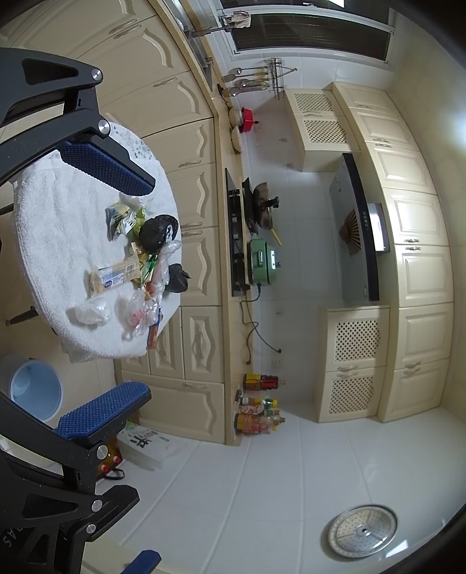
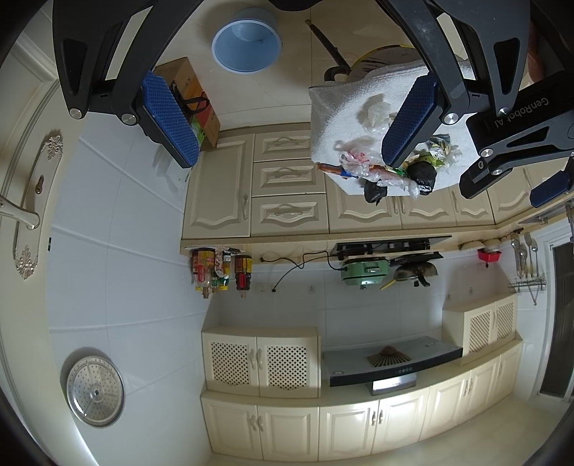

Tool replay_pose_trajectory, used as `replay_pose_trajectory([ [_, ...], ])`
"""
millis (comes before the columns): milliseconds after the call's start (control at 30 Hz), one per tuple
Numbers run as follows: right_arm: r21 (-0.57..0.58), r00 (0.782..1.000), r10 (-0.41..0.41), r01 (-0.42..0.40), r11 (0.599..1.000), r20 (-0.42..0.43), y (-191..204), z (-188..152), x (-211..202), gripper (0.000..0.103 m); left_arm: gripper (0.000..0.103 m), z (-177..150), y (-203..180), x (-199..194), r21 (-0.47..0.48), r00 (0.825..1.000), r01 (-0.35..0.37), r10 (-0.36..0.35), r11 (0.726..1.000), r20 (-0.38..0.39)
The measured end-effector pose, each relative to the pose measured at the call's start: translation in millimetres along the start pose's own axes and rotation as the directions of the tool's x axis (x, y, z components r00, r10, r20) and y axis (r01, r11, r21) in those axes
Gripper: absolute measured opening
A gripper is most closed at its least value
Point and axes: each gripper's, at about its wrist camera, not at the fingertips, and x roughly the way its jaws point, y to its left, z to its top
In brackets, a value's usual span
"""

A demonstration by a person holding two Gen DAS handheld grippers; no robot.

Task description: Collect trash

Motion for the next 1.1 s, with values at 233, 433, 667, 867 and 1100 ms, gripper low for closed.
replay_pose_trajectory([
  [233,-0.001,1.000,0.000,0.000,1.000,-0.001,-0.2,0.3,0.2,0.103,0.102,-0.4,-1.7,0.1,0.002,1.000,-0.002,0.002,1.000,0.001],
  [433,0.000,1.000,0.002,-0.002,1.000,-0.005,-0.4,0.3,0.2,0.103,0.102,0.5,-0.4,-2.0,0.000,1.000,-0.003,0.003,1.000,0.001],
  [667,0.000,1.000,0.003,-0.003,1.000,-0.005,-0.4,0.4,0.2,0.103,0.102,0.6,-0.5,-2.0,0.000,1.000,-0.003,0.003,1.000,0.001],
  [867,0.001,1.000,0.004,-0.004,1.000,-0.007,-0.5,0.5,0.7,0.103,0.102,0.0,-0.6,-1.3,-0.002,1.000,-0.004,0.003,1.000,-0.001],
  [1100,0.002,1.000,0.007,-0.007,1.000,-0.015,-3.2,-0.2,4.0,0.103,0.102,0.7,0.3,0.3,-0.004,1.000,-0.004,0.004,1.000,-0.008],
])
